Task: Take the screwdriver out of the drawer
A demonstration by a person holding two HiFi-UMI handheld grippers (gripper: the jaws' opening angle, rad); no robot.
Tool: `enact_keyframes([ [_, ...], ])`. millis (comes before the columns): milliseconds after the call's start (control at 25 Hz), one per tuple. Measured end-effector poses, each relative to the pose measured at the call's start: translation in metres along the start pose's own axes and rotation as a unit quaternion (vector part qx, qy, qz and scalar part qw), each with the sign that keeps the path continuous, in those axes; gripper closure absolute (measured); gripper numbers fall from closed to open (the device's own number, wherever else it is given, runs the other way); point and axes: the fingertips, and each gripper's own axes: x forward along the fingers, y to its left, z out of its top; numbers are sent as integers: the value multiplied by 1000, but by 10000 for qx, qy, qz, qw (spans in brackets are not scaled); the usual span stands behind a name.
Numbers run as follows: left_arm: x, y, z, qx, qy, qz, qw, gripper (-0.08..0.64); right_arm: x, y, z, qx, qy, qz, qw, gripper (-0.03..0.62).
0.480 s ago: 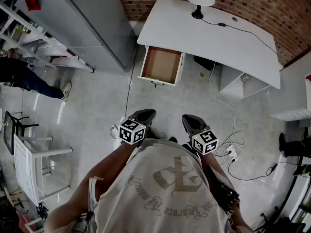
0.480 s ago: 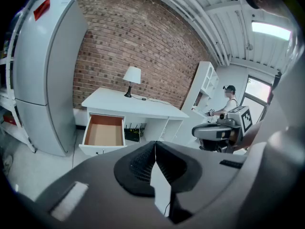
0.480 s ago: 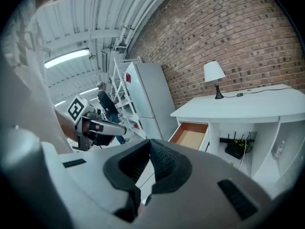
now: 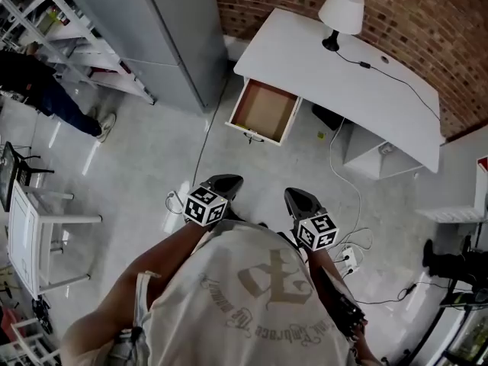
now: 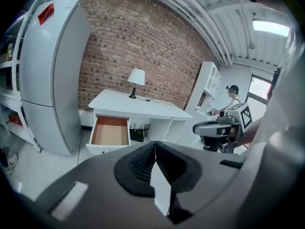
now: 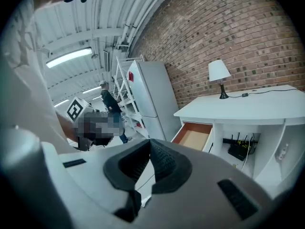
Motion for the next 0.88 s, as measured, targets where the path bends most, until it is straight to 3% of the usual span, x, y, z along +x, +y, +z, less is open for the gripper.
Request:
enact_keyframes([
  [880,-44,12,-44,-609,-21,855,9945,554,17,12,-27,-15,369,501,9981,586],
])
